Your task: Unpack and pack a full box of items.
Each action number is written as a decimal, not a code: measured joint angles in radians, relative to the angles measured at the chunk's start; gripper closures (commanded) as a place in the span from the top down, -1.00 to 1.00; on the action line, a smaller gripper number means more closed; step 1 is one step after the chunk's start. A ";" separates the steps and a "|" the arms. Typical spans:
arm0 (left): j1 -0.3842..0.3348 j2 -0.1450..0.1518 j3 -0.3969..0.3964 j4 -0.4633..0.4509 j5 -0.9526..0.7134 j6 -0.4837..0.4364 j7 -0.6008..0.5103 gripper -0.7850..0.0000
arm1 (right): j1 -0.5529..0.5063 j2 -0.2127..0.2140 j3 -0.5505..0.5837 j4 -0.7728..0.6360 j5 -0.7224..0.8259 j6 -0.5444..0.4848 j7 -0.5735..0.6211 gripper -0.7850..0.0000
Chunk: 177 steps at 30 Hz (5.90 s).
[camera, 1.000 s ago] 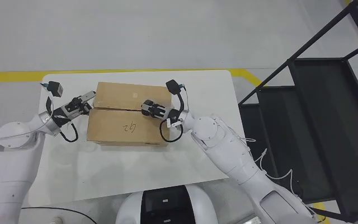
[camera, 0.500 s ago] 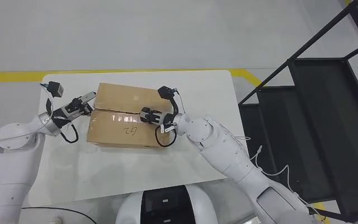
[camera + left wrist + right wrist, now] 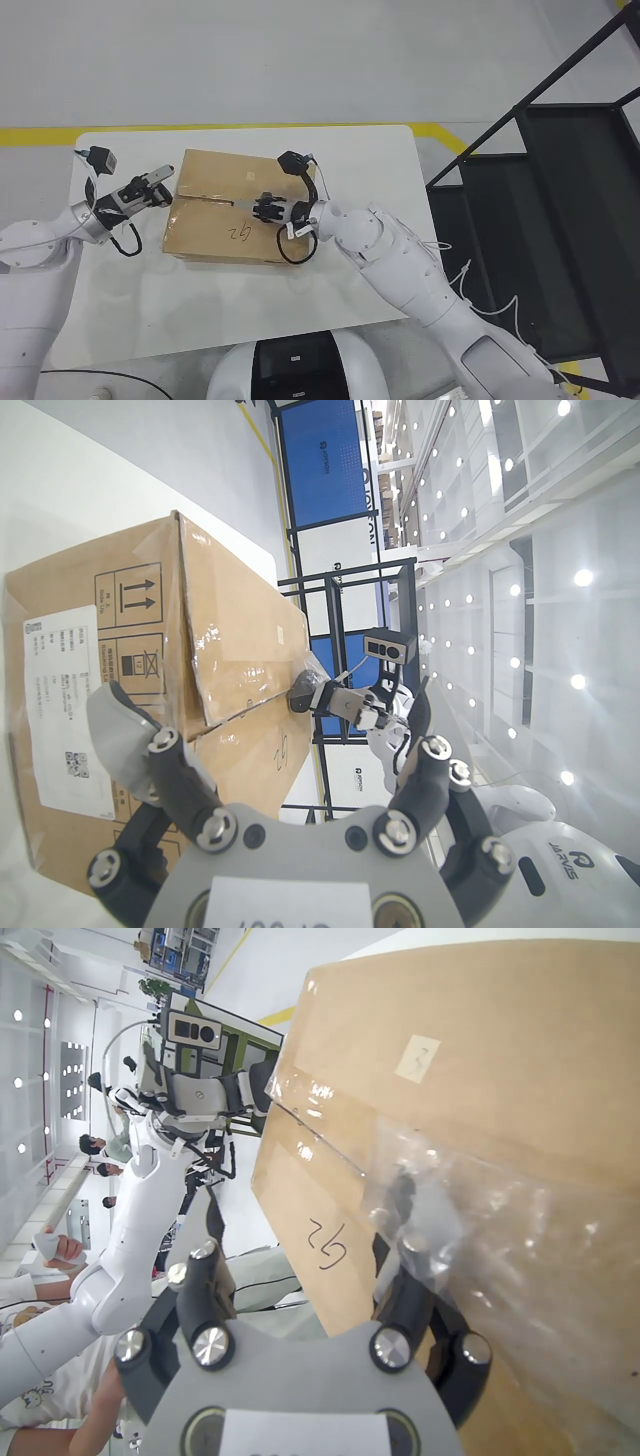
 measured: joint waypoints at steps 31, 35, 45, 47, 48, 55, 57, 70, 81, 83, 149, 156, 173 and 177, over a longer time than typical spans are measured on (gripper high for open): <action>0.038 0.003 -0.027 -0.033 -0.006 0.006 -0.013 1.00 | -0.036 0.031 0.149 -0.104 -0.049 0.185 -0.016 1.00; 0.036 0.002 -0.024 -0.036 -0.004 0.008 -0.012 1.00 | -0.036 0.032 0.163 -0.111 -0.044 0.180 -0.025 1.00; 0.021 -0.001 -0.013 -0.023 -0.002 0.008 -0.018 1.00 | -0.009 0.020 0.141 -0.023 -0.019 0.190 -0.099 -1.00; 0.021 -0.001 -0.015 -0.021 -0.001 0.008 -0.019 1.00 | -0.001 0.017 0.132 -0.004 -0.019 0.199 -0.104 -1.00; 0.022 -0.001 -0.017 -0.021 -0.001 0.008 -0.019 1.00 | 0.002 0.016 0.130 0.001 -0.021 0.203 -0.104 -1.00; 0.031 0.001 -0.027 -0.029 0.004 0.011 -0.018 1.00 | 0.007 0.013 0.124 0.007 -0.024 0.214 -0.108 -1.00; 0.033 0.002 -0.029 -0.031 0.003 0.012 -0.018 1.00 | 0.007 0.013 0.123 0.001 -0.031 0.217 -0.105 -1.00; 0.039 0.003 -0.038 -0.027 -0.003 0.006 -0.025 1.00 | 0.020 0.011 0.117 -0.007 -0.030 0.197 -0.084 -1.00; 0.034 -0.001 -0.029 -0.017 -0.009 0.002 -0.022 1.00 | -0.054 0.027 0.138 -0.110 -0.012 0.012 -0.001 -1.00; 0.028 -0.003 -0.022 -0.011 -0.010 -0.001 -0.022 1.00 | -0.064 0.029 0.130 -0.113 -0.028 -0.003 0.012 -1.00; -0.017 -0.019 0.011 0.027 -0.016 -0.012 -0.018 1.00 | -0.104 0.034 0.137 -0.111 -0.120 0.048 0.034 1.00; -0.010 -0.017 -0.001 0.026 -0.015 -0.012 -0.018 1.00 | -0.056 0.012 0.056 -0.074 -0.069 0.025 0.014 1.00; -0.011 -0.022 0.011 0.036 -0.010 -0.030 0.003 1.00 | -0.076 0.013 0.091 -0.112 0.059 -0.009 0.028 1.00; -0.036 -0.029 0.045 0.074 0.062 -0.036 0.036 1.00 | -0.148 0.034 0.182 -0.203 0.104 0.020 0.064 1.00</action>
